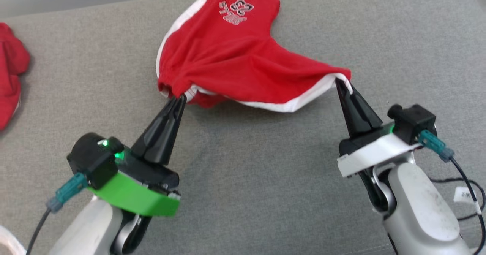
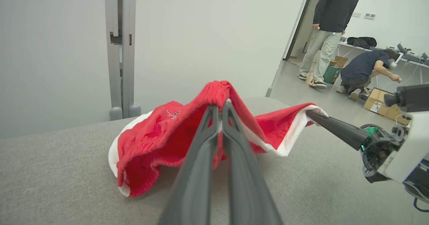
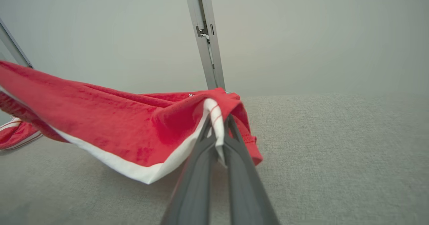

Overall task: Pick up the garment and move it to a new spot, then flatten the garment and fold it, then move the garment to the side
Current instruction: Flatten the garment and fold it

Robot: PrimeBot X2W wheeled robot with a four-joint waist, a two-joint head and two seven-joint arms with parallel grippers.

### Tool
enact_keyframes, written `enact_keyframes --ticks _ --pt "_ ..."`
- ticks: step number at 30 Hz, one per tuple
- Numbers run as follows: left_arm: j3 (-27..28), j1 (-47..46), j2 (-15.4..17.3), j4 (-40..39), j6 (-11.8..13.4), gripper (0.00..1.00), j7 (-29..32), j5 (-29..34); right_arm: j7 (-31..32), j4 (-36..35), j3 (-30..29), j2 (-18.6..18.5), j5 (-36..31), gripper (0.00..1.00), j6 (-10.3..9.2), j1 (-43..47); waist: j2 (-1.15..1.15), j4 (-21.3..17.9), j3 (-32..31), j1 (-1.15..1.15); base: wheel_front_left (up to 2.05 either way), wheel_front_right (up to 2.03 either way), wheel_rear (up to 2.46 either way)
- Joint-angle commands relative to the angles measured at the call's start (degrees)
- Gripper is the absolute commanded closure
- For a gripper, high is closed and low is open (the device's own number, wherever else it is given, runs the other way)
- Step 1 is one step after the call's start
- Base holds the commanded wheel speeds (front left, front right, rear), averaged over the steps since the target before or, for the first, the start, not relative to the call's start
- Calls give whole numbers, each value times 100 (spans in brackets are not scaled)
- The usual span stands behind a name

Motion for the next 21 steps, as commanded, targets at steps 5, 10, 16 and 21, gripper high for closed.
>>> enact_keyframes --ticks 5,10,16,21 --pt "69 945 119 -563 5 100 -13 80 272 -902 -212 17 191 100 -6 1054 0 63 -632 0 0 0 0" --pt "78 1612 231 -918 93 100 -12 47 738 -1861 -585 82 321 100 -6 1973 0 127 -798 0 0 0 0" --pt "-86 1925 123 -898 106 100 138 -269 1217 -2332 -926 115 244 100 -6 2246 0 263 -732 0 0 0 0" --pt "-192 1745 -137 -587 65 100 176 -630 1534 -2096 -1035 -91 74 100 -6 1716 0 500 -490 0 0 0 0"
